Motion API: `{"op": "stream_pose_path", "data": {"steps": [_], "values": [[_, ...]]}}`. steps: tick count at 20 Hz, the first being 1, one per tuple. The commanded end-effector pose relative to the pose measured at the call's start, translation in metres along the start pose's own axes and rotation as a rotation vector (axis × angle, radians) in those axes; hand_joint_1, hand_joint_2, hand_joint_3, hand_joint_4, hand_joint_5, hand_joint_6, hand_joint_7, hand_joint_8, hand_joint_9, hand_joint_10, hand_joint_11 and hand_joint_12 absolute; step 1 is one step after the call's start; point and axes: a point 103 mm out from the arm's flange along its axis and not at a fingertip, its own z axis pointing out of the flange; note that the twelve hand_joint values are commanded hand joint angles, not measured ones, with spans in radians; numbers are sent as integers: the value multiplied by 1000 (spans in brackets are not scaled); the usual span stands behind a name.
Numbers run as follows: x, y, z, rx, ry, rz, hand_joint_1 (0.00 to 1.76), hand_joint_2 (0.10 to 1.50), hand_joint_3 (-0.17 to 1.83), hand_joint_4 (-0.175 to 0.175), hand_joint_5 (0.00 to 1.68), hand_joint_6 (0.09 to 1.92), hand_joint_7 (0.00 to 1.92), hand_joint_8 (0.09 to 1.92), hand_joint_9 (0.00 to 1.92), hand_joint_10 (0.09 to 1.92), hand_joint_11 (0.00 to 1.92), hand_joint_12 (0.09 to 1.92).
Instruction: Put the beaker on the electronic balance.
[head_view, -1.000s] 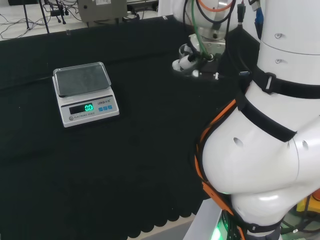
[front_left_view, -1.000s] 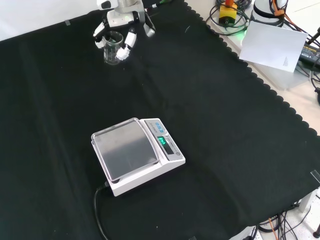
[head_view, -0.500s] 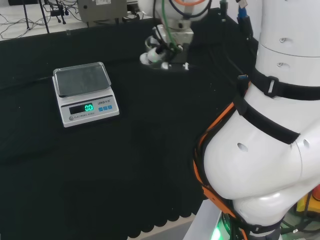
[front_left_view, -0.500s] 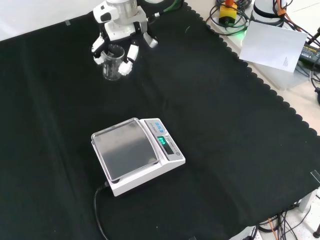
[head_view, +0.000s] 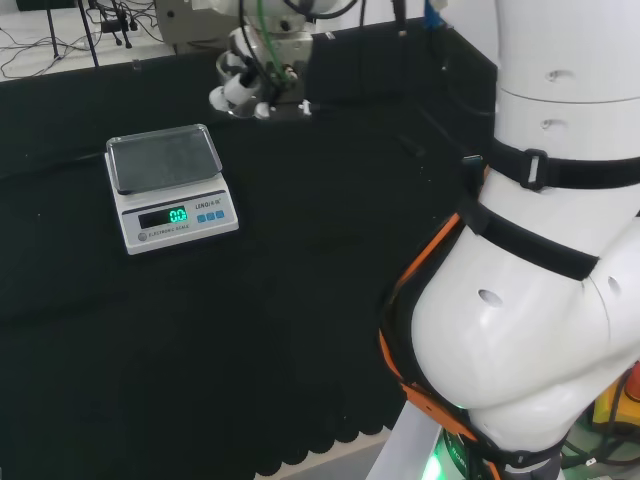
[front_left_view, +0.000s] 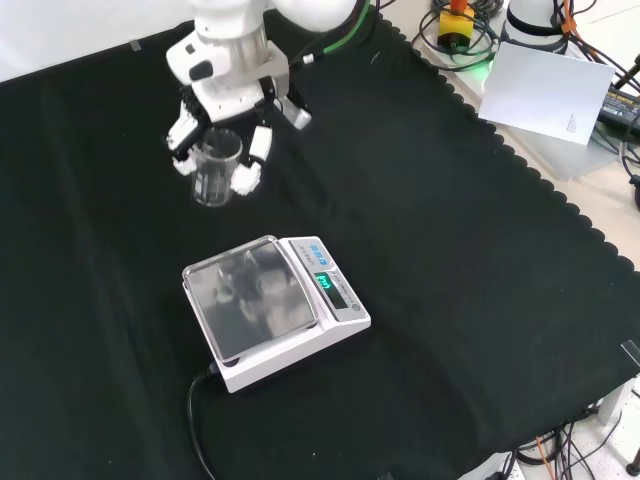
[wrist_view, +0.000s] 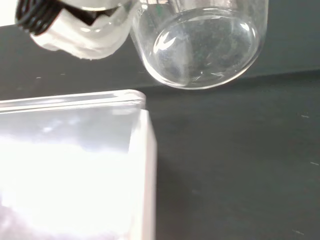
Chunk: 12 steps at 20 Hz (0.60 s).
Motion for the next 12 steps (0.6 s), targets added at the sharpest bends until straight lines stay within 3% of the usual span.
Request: {"op": "stream_pose_path", "data": {"steps": [1, 6, 12], "values": [[94, 27, 47, 90, -6, -126, 1185, 879, 640, 30, 843, 1320, 885, 1389, 1175, 1105, 1204, 1068], [110, 41, 76, 126, -4, -146, 1186, 879, 641, 28, 843, 1319, 886, 1389, 1177, 1106, 1206, 1067], [102, 44, 92, 156, -8, -132, 1187, 878, 642, 27, 842, 1318, 888, 1389, 1180, 1106, 1207, 1066]]}}
